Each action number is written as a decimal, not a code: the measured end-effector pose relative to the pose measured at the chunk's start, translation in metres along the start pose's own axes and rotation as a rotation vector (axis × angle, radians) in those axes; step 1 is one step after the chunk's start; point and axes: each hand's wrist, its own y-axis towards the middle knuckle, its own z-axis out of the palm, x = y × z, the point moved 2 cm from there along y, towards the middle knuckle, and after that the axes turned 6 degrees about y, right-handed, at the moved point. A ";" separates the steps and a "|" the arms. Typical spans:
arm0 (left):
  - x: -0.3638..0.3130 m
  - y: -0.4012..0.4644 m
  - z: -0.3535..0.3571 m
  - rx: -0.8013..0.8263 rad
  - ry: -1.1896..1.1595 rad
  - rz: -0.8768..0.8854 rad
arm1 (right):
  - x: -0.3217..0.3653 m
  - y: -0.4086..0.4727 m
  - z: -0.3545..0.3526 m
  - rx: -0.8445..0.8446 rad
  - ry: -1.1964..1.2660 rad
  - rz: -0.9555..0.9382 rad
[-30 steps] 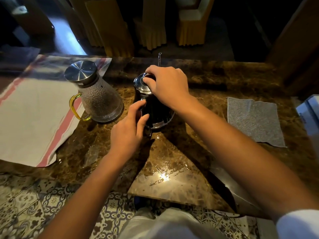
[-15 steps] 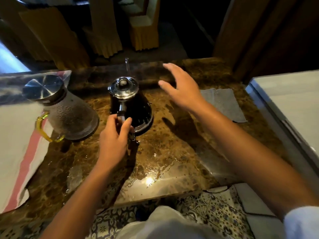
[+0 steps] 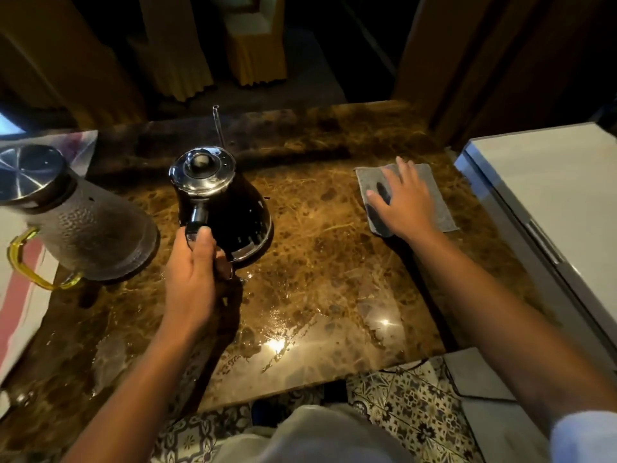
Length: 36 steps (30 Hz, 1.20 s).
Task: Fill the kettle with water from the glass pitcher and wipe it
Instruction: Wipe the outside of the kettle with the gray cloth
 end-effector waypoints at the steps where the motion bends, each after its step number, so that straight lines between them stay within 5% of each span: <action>1: -0.001 0.000 0.003 -0.033 0.015 -0.003 | -0.003 0.005 0.004 0.012 -0.007 -0.015; 9: -0.010 -0.005 0.017 -0.244 0.124 -0.046 | -0.018 0.021 0.042 0.185 -0.089 -0.055; 21: -0.010 -0.005 0.016 -0.266 0.163 -0.061 | -0.015 0.006 0.027 -0.111 0.313 -0.114; 26: -0.007 -0.002 0.009 -0.129 0.101 -0.073 | -0.002 0.006 0.008 -0.149 0.798 0.175; 30: -0.007 -0.002 0.007 -0.076 0.055 -0.077 | 0.037 0.008 -0.001 -0.019 1.510 0.546; 36: -0.009 -0.011 0.005 -0.038 0.018 -0.077 | 0.118 0.005 -0.034 0.053 1.943 0.398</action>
